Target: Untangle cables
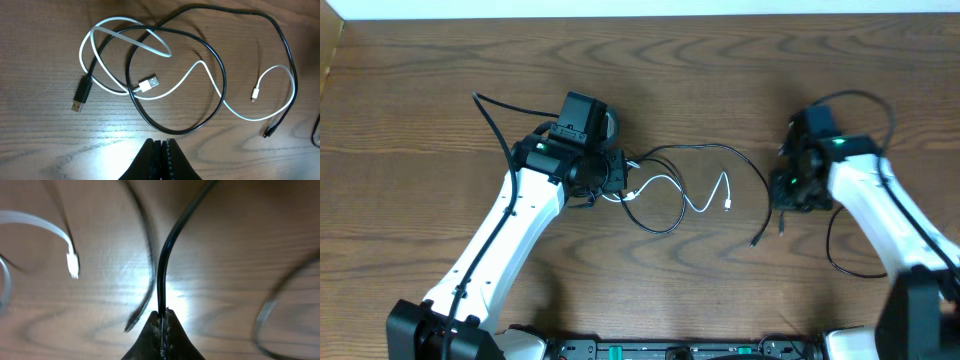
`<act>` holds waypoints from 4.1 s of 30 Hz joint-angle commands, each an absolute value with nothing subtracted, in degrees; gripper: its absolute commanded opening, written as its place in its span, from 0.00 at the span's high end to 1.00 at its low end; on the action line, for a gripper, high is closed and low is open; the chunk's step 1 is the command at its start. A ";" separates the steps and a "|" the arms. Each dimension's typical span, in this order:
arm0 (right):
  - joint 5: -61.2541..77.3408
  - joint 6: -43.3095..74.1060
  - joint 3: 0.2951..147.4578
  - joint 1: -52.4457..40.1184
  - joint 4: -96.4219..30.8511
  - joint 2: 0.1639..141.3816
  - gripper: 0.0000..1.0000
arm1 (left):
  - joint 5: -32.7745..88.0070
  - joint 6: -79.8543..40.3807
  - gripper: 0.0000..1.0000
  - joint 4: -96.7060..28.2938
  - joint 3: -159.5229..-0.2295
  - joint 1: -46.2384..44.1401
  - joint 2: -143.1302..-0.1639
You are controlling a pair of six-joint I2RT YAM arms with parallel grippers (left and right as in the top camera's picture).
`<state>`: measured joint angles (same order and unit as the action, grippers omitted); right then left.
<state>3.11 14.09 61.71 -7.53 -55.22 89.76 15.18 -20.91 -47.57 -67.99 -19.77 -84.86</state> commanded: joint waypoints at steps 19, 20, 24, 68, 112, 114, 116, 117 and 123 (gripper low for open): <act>-2.28 27.70 63.20 27.64 -51.09 82.52 0.21 | 15.86 -20.38 0.92 -48.16 -67.70 -19.75 -85.36; 0.45 26.24 63.20 27.40 -50.85 82.52 0.21 | 15.86 -20.38 0.92 -48.16 -67.70 -19.75 -85.36; 7.68 21.65 63.05 25.65 -51.92 82.52 0.25 | 15.86 -20.38 0.92 -48.14 -67.72 -19.75 -85.36; 25.47 27.44 50.52 -20.73 -20.08 88.42 0.36 | 15.86 -20.38 0.92 -48.18 -67.70 -19.75 -85.36; 14.52 31.73 50.43 -24.84 -21.78 94.37 0.99 | 15.86 -20.38 0.92 -48.18 -67.72 -19.75 -85.36; 14.50 31.68 50.43 -24.77 -20.34 94.35 0.99 | 15.86 -20.38 0.93 -48.18 -67.70 -19.75 -85.36; 14.52 31.68 50.48 -24.36 -17.37 94.35 0.99 | 15.86 -20.38 0.92 -48.18 -67.70 -19.75 -85.36; 14.52 31.68 50.48 -23.92 -15.46 94.28 0.99 | 15.86 -20.38 0.92 -48.21 -67.72 -19.75 -85.36; 18.70 31.68 51.51 -17.78 -0.34 91.15 0.99 | 15.86 -20.38 0.92 -48.40 -67.70 -19.75 -85.36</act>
<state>15.57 31.51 50.52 -21.30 -4.47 93.95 15.20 -20.91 -48.05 -67.96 -19.77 -84.86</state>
